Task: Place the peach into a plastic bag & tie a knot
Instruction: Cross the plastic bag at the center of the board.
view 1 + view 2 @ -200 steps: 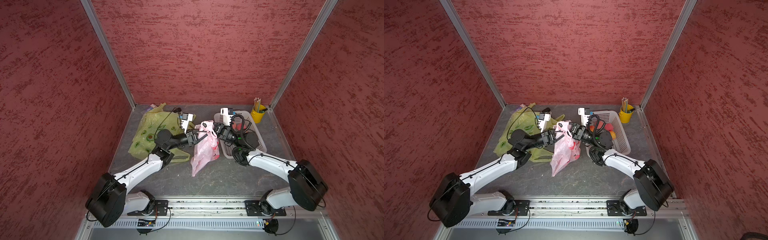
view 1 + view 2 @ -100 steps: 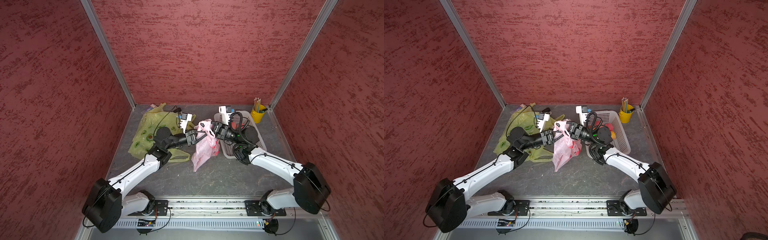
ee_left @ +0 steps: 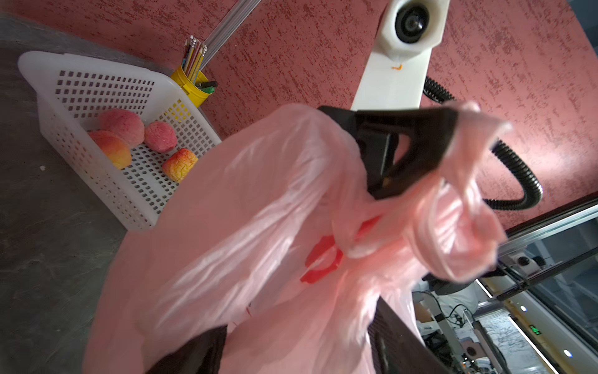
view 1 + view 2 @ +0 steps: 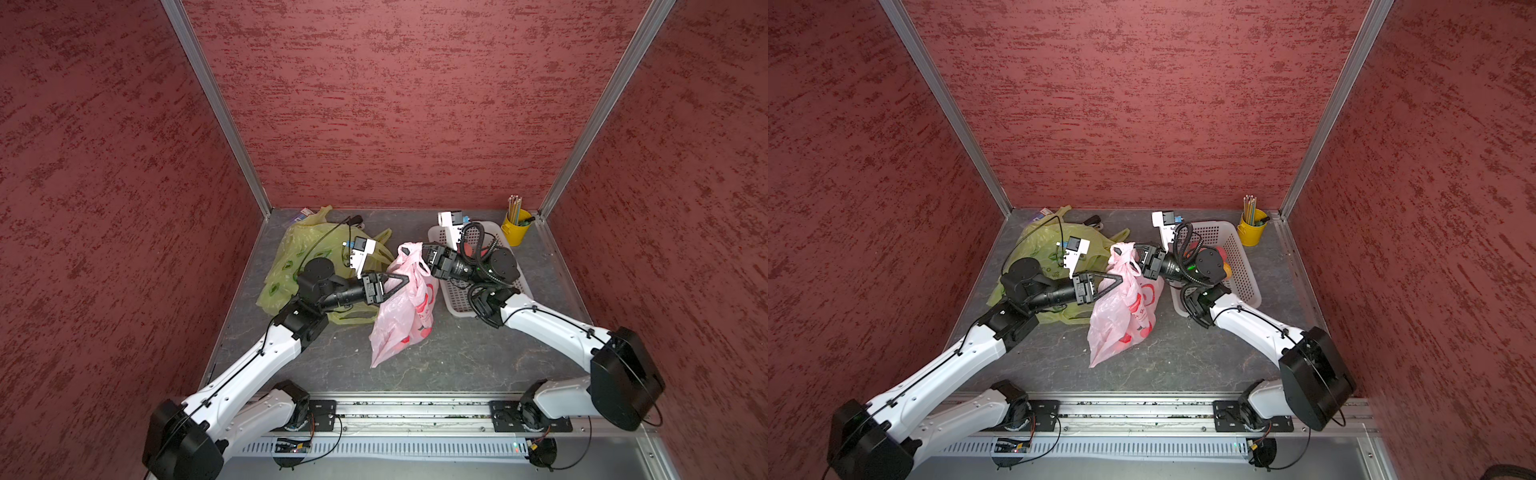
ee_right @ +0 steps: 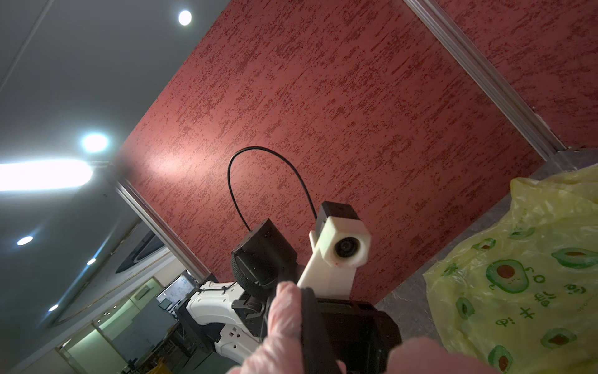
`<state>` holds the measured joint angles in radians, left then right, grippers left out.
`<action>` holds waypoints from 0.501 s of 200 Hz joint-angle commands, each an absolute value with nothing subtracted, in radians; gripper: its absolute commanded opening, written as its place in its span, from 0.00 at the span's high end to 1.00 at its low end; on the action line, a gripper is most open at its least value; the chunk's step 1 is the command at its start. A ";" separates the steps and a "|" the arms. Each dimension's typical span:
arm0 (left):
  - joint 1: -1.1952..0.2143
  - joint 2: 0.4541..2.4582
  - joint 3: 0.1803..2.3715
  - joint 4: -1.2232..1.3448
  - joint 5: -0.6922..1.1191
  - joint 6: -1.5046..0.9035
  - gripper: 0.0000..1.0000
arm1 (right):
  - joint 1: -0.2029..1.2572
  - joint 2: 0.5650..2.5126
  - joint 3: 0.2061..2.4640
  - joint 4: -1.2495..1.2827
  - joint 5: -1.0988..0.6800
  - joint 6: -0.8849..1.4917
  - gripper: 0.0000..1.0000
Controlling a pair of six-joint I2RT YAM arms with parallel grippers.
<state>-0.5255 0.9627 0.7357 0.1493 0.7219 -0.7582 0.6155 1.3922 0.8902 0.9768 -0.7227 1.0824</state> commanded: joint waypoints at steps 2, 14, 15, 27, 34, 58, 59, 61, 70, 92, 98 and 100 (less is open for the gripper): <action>-0.516 0.888 0.765 -0.050 0.697 -0.680 0.29 | 0.606 1.372 0.917 0.999 -0.736 1.067 1.00; -0.515 0.853 0.781 -0.124 0.691 -0.658 0.27 | 0.604 1.373 0.917 0.998 -0.739 1.065 1.00; -0.514 0.850 0.782 -0.129 0.691 -0.656 0.27 | 0.604 1.373 0.918 0.998 -0.739 1.065 1.00; -0.506 0.818 0.805 -0.202 0.685 -0.634 0.27 | 0.605 1.375 0.917 0.996 -0.742 1.063 1.00; -0.496 0.798 0.816 -0.232 0.687 -0.627 0.27 | 0.604 1.373 0.916 0.992 -0.743 1.061 1.00; -0.435 0.764 0.868 -0.287 0.720 -0.624 0.31 | 0.603 1.373 0.913 0.986 -0.747 1.058 1.00; -0.431 0.764 0.871 -0.288 0.722 -0.625 0.31 | 0.603 1.372 0.913 0.985 -0.747 1.057 1.00; -0.425 0.764 0.876 -0.288 0.730 -0.626 0.32 | 0.603 1.372 0.912 0.985 -0.747 1.058 1.00; -0.394 0.769 0.897 -0.275 0.762 -0.637 0.33 | 0.603 1.370 0.912 0.984 -0.749 1.057 1.00; -0.328 0.804 0.947 -0.194 0.834 -0.696 0.32 | 0.603 1.363 0.911 0.974 -0.752 1.054 1.00; -0.317 0.819 0.961 -0.169 0.844 -0.715 0.32 | 0.603 1.361 0.912 0.969 -0.753 1.050 1.00; -0.314 0.825 0.966 -0.162 0.849 -0.721 0.32 | 0.603 1.360 0.911 0.967 -0.753 1.050 1.00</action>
